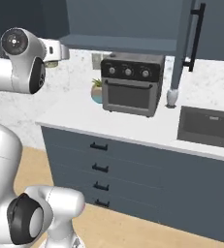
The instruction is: Gather all objects into one cabinet and sort the glasses and bowls to opposite sides.
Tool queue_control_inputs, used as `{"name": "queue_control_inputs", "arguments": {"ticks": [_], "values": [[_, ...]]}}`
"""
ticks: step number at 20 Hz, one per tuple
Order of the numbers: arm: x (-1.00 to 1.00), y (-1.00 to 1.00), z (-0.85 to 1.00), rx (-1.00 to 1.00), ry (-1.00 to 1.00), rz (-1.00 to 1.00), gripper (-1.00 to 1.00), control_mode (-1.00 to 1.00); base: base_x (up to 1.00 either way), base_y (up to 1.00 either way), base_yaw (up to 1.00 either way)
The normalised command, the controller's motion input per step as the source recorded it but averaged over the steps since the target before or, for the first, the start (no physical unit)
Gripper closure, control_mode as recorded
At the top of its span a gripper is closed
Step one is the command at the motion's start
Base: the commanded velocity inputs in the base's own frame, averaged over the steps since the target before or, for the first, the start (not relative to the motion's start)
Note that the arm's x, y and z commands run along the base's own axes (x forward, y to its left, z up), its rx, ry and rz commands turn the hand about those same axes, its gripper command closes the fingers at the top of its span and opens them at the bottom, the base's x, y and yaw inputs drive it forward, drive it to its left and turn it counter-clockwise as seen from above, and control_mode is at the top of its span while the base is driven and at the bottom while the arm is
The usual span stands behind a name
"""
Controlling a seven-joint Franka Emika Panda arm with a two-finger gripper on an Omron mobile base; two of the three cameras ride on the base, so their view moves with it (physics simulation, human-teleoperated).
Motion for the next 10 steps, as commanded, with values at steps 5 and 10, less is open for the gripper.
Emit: {"name": "queue_control_inputs", "arguments": {"ticks": [5, 10], "values": [[0.0, 0.0, 0.0, 0.0, 0.0, 0.0, 1.0, 1.0, -1.0, -0.09, -0.5], [0.0, 0.0, 0.0, 0.0, 0.0, 0.0, 1.0, 1.0, -1.0, -0.19, -0.57]]}}
